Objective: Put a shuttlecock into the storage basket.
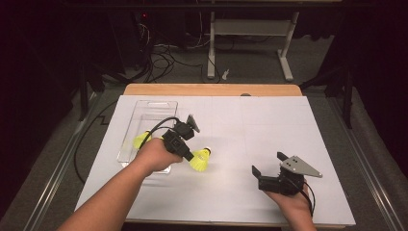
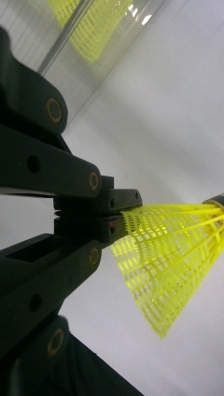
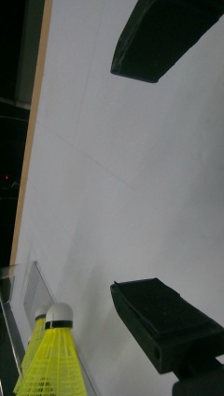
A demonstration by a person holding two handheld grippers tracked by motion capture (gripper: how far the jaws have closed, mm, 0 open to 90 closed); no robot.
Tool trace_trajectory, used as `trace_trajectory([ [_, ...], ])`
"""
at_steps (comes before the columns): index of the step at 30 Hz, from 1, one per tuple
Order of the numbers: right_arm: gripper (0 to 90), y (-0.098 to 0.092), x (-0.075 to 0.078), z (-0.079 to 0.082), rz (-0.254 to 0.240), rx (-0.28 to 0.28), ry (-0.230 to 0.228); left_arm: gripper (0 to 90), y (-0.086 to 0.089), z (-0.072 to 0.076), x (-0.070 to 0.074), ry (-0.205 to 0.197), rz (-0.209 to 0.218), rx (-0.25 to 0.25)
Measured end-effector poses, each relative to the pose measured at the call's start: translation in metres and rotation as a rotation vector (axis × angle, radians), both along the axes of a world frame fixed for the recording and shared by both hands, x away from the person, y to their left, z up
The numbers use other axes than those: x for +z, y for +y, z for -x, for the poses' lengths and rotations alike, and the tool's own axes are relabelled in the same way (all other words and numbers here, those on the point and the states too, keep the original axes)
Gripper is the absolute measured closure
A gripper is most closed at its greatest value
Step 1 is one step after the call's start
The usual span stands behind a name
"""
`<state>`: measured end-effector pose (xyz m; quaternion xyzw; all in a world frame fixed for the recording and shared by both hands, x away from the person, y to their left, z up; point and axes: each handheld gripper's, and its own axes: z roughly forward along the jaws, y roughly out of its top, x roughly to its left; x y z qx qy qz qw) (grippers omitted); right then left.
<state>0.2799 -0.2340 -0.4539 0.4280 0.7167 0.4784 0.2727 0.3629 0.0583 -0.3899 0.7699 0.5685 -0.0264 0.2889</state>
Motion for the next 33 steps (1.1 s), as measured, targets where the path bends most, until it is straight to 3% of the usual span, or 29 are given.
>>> trace_trajectory([
  [7, 0.3, -0.017, -0.007, 0.011, 0.008, -0.018, -0.014, 88.8, 0.007, 0.001, 0.002, -0.003, 0.005, 0.001],
  [9, 0.3, -0.019, -0.006, 0.011, -0.005, -0.027, -0.022, 88.8, 0.007, 0.001, 0.000, -0.001, 0.009, 0.020],
  [11, 0.3, -0.022, -0.007, 0.011, -0.015, -0.035, -0.027, 88.8, 0.008, 0.001, 0.000, 0.004, 0.006, 0.005],
  [23, 0.3, -0.024, -0.008, 0.010, -0.025, -0.041, -0.039, 88.8, 0.011, 0.003, -0.007, 0.021, 0.010, 0.010],
  [33, 0.3, -0.024, -0.010, 0.009, -0.015, -0.029, -0.042, 88.8, 0.019, 0.002, 0.004, 0.040, 0.032, 0.014],
])
